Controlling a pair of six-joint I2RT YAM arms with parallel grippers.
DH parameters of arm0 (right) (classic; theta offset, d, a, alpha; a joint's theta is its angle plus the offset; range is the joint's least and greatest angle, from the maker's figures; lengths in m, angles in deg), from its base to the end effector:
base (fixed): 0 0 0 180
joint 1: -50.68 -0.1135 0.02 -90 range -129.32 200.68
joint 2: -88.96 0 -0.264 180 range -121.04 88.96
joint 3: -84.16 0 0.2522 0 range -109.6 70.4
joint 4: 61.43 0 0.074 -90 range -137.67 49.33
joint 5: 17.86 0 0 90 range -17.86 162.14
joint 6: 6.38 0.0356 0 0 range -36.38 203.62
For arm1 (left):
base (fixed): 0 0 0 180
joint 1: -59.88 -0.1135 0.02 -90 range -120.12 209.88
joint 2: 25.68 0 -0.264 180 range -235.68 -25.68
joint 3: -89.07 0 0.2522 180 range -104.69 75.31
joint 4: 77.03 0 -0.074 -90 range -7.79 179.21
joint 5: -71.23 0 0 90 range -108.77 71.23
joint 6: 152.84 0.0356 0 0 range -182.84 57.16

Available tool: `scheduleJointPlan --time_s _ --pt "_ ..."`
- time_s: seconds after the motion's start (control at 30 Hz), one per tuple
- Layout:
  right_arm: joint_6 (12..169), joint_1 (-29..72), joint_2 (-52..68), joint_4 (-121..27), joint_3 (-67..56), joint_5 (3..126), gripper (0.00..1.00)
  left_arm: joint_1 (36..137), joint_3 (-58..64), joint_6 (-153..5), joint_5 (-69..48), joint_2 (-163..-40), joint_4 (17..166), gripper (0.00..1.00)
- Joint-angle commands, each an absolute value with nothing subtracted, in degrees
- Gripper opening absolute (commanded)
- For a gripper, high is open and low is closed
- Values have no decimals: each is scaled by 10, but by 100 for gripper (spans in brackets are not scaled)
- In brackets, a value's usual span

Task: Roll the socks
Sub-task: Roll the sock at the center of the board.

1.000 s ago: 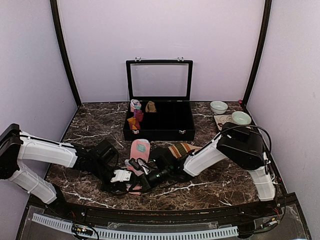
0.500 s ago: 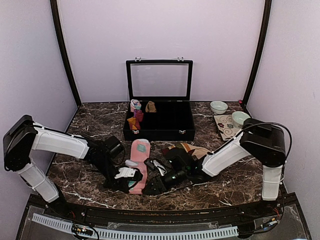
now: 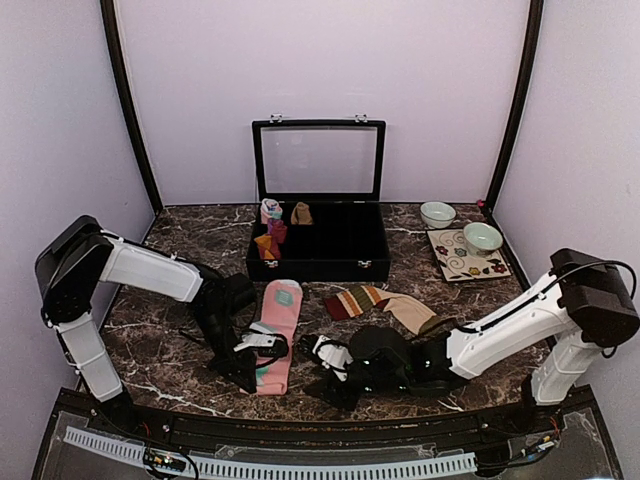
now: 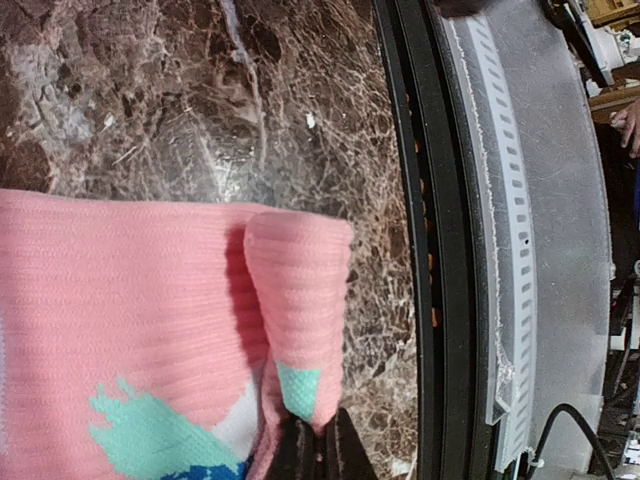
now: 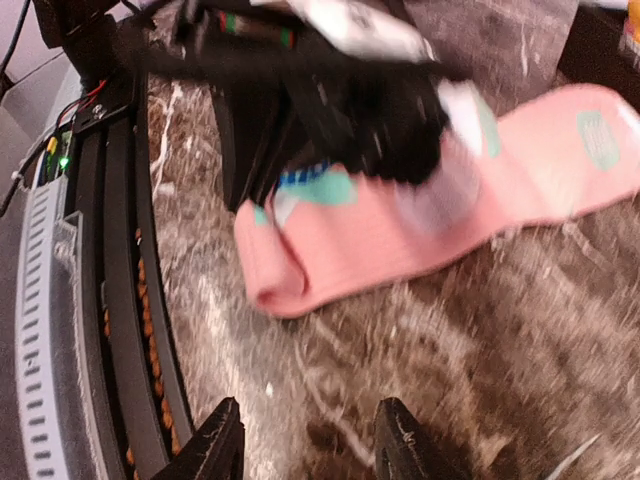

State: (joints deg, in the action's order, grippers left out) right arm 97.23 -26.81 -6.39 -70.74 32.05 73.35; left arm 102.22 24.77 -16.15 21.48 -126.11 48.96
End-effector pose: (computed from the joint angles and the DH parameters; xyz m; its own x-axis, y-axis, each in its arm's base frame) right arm 0.0699 0.3115 0.1424 -0.3463 -0.4746 -0.8092 -0.9165 0.3553 0.1838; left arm 0.1850 -0.1997 0.1233 -0.1338 0.8733 -0.4685 0.8897 -0.1024 -0.4450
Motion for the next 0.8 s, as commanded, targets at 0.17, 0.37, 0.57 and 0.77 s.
scheduleJointPlan --time_s 0.17,0.37,0.57,0.77 --pt "710 -318 -170 -618 130 789 46 1010 211 -128 192 -1343 399 1" --pt "664 -317 -234 -617 69 758 47 1004 194 -106 196 -1364 371 1" --pt "658 -306 -266 -654 65 753 46 1002 182 -107 194 -1375 367 1" --pt "684 -304 -279 -685 75 747 44 999 178 -116 189 -1376 375 1"
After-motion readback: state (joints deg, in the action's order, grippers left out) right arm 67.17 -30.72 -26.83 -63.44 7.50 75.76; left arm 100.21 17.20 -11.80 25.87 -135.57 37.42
